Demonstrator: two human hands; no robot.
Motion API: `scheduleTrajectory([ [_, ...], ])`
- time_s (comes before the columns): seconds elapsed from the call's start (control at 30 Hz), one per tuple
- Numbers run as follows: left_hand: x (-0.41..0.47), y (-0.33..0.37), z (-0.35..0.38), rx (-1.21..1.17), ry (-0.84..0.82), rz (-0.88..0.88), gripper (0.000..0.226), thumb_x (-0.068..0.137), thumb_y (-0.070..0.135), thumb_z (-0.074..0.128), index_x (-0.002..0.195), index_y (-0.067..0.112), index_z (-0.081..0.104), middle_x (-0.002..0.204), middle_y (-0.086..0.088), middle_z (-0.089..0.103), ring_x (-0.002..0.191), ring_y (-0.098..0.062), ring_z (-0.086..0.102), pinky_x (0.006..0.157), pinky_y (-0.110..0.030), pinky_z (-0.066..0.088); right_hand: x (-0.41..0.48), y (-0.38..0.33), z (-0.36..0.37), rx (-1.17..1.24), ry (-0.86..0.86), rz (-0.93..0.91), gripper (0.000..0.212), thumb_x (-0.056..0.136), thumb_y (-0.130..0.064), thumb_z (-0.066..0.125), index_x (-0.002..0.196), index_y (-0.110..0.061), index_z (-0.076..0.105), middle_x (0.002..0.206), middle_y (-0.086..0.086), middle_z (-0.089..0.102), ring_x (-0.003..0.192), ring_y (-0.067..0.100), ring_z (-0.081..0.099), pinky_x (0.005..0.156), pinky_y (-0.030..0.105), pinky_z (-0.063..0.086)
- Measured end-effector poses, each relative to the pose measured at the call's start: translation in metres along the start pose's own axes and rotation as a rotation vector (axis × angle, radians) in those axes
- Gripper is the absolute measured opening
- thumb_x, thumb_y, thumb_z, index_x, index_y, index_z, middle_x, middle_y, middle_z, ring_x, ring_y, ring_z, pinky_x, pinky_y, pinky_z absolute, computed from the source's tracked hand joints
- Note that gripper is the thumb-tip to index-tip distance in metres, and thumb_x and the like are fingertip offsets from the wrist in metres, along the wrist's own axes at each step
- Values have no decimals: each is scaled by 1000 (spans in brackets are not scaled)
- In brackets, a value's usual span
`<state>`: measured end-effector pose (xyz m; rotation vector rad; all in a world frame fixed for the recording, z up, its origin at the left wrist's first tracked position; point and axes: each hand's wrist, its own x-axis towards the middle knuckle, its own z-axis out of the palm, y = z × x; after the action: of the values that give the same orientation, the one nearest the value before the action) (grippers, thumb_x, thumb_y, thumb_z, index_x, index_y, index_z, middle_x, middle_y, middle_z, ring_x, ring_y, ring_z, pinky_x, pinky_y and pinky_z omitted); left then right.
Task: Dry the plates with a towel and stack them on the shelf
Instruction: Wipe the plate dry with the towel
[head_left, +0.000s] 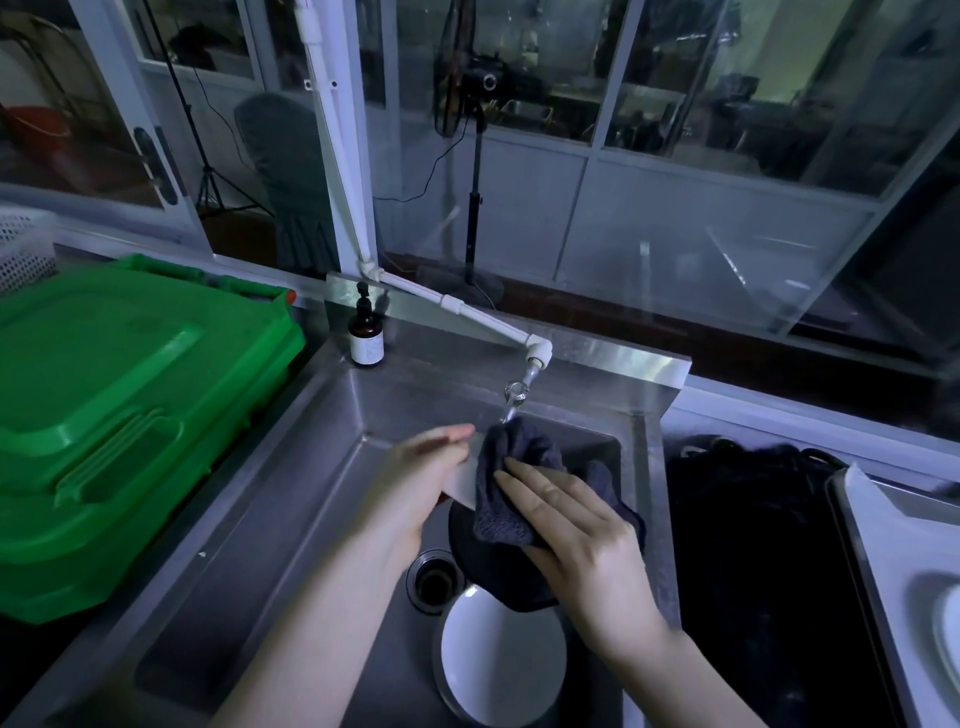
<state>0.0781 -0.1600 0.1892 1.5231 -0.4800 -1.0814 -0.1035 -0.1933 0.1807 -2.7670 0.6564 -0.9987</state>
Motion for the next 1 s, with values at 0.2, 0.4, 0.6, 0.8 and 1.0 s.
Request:
scheduleTrajectory([
  [0.2, -1, -1, -5, -329, -156, 146, 43, 96, 4, 56, 116, 38, 74, 128, -3, 70, 121, -23, 65, 102, -40, 50, 10, 0, -7, 30, -112, -30, 50, 97, -45, 52, 134, -12, 58, 144, -2, 52, 133, 14, 49, 108, 44, 41],
  [0.4, -4, -1, 10, -454, -264, 265, 52, 98, -5, 48, 137, 29, 58, 127, -1, 70, 119, -16, 65, 98, -28, 53, 51, 13, 2, -39, -246, 136, 59, 98, -50, 33, 151, -23, 33, 159, -12, 24, 147, 1, 19, 121, 32, 14],
  [0.6, -2, 3, -10, -392, -122, 272, 58, 97, -4, 51, 138, 36, 59, 83, -12, 20, 88, -21, 39, 107, -28, 32, 37, 34, -13, -11, -243, 213, 52, 103, -39, 37, 152, -22, 31, 159, -14, 20, 149, 1, 8, 123, 37, 10],
  [0.8, -5, 2, -2, -392, -218, 310, 47, 103, 8, 45, 144, 32, 51, 132, 6, 66, 127, -9, 57, 113, -35, 39, 28, 1, -4, 4, -316, 22, 52, 102, -38, 34, 151, -20, 33, 160, -9, 24, 149, 6, 13, 122, 35, 9],
  [1.0, -8, 0, 5, -419, -172, 361, 44, 104, 7, 45, 132, 35, 61, 144, 2, 59, 134, -12, 54, 113, -34, 42, 73, 19, -4, -66, -268, 217, 52, 104, -37, 37, 153, -25, 26, 160, -13, 15, 148, 0, 7, 123, 32, 5],
])
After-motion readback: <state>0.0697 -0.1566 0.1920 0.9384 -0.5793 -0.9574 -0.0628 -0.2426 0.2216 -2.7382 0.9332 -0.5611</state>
